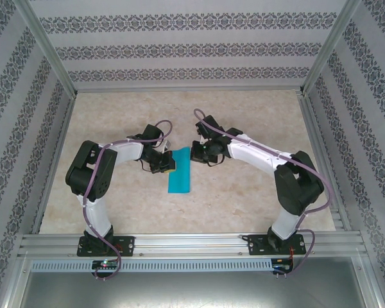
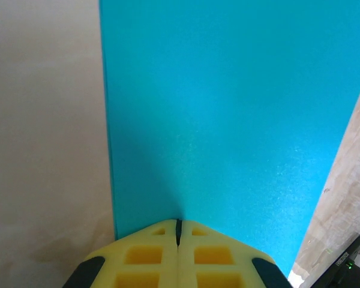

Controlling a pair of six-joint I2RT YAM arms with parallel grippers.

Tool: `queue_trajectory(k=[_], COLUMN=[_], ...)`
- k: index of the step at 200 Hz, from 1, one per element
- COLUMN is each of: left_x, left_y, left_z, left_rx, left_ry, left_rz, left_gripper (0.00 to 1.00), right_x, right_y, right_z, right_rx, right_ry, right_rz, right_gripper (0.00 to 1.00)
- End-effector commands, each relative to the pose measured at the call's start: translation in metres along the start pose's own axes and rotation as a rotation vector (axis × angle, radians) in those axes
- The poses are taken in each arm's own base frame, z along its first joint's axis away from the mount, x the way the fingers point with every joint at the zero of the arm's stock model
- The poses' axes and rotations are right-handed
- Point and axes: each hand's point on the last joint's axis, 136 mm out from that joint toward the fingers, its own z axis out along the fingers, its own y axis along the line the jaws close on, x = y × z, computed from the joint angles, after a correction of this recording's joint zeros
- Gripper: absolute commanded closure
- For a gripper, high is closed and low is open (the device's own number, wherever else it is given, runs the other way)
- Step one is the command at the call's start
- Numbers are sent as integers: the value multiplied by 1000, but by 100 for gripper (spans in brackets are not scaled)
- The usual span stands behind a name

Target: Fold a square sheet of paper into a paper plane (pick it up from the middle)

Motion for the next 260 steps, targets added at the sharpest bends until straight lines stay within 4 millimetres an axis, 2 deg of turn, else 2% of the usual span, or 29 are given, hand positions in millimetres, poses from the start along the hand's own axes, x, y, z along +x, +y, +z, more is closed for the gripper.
queue_trajectory(k=[1,48,101,189,260], left_x=[35,35,37,43,58], left_y=[66,68,70,77,98], left_z=[28,31,32,33,29], left_rx=[-223,-226,-230,-256,-359], left_ry=[111,115,119,134,190], left_rz=[-85,-97,-104,-128,-146], left_gripper=[100,100,100,100,100], right_x=[9,13,15,25,38], right_y=[11,23,10,-10,-49], right_z=[26,61,82,93,89], right_rx=[-44,-13,36,102,227], right_ry=[48,89,117,172,228], right_rz=[28,31,84,91,80], right_gripper=[100,100,100,100,100])
